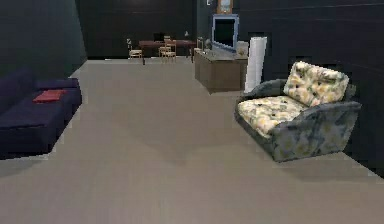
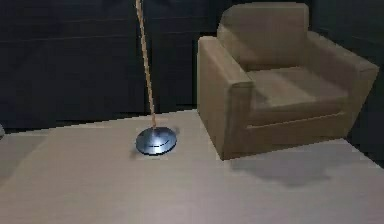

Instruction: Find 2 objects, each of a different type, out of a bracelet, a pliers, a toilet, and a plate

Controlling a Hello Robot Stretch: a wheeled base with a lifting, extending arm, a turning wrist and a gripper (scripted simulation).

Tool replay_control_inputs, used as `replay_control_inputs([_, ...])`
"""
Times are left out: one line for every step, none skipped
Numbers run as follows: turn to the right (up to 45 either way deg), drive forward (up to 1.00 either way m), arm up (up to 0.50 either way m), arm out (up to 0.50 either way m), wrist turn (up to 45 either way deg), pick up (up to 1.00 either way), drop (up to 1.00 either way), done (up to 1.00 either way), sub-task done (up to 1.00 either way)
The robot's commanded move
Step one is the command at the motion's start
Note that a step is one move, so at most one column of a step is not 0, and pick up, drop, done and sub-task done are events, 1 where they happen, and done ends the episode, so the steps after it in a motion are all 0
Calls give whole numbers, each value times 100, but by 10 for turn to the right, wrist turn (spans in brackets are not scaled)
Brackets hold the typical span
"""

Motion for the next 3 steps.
replay_control_inputs([0,100,0,0,0,0,0,0,0])
replay_control_inputs([30,0,0,0,0,0,0,0,0])
replay_control_inputs([-30,0,0,0,0,0,0,0,0])
